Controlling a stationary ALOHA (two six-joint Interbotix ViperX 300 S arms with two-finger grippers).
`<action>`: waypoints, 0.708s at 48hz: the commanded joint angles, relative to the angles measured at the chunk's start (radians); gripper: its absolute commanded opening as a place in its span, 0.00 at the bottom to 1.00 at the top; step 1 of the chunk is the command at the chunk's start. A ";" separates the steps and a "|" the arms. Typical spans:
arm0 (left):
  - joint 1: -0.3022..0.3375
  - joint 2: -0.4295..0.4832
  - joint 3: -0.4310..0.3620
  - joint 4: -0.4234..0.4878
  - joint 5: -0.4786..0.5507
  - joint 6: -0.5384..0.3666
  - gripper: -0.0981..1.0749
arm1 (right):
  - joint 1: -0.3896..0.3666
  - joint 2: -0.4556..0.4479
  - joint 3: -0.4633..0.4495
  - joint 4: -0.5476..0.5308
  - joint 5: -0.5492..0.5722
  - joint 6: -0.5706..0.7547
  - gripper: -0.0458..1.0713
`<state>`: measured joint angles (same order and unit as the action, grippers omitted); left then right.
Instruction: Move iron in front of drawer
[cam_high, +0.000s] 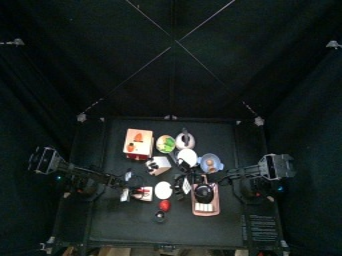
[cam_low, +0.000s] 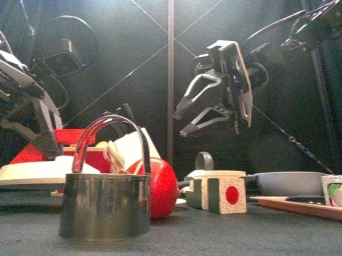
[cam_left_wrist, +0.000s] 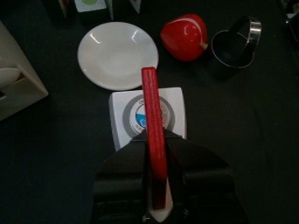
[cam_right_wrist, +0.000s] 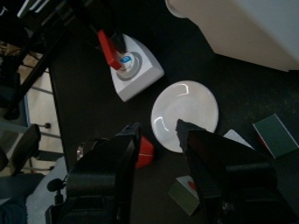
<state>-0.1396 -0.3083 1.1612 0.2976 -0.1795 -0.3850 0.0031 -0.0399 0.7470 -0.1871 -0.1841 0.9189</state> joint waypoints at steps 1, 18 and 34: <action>-0.002 -0.008 -0.015 -0.012 -0.002 -0.005 0.48 | 0.002 -0.020 -0.008 -0.002 -0.005 -0.002 0.73; -0.006 -0.160 -0.153 -0.290 0.514 -0.023 0.46 | 0.002 -0.020 -0.005 -0.005 -0.003 -0.003 0.73; 0.048 -0.288 -0.210 0.138 0.859 -0.569 0.43 | 0.002 -0.021 0.006 -0.008 -0.005 -0.003 0.73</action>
<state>-0.0798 -0.5906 0.9664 0.3145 0.6642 -0.8161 0.0046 -0.0399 0.7624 -0.1933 -0.1841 0.9173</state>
